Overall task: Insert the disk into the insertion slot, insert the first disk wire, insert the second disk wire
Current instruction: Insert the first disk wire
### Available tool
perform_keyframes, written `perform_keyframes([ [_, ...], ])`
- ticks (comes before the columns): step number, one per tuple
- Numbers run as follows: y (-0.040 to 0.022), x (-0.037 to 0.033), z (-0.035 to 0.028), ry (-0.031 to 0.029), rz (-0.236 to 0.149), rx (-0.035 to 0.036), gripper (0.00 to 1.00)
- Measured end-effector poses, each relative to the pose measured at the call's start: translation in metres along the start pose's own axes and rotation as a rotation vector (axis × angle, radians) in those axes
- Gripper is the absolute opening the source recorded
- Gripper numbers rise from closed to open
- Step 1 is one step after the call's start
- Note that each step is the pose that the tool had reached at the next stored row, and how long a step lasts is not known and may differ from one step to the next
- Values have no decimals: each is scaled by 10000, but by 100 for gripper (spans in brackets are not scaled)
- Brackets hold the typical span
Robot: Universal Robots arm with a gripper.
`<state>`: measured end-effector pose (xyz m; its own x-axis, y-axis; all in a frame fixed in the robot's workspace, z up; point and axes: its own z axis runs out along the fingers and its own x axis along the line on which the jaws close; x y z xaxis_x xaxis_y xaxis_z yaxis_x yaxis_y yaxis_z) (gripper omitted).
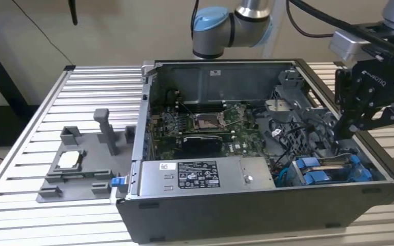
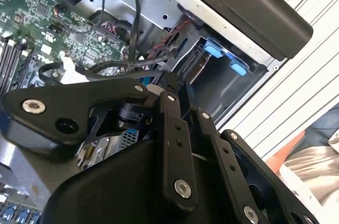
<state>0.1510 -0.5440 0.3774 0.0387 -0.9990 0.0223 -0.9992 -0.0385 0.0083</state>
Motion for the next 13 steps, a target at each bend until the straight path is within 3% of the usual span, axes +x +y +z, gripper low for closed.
perform_keyframes([
  [6, -5, 31, 65, -15, 152, -36, 19],
  [13, -14, 62, 132, -28, 223, -162, 19],
])
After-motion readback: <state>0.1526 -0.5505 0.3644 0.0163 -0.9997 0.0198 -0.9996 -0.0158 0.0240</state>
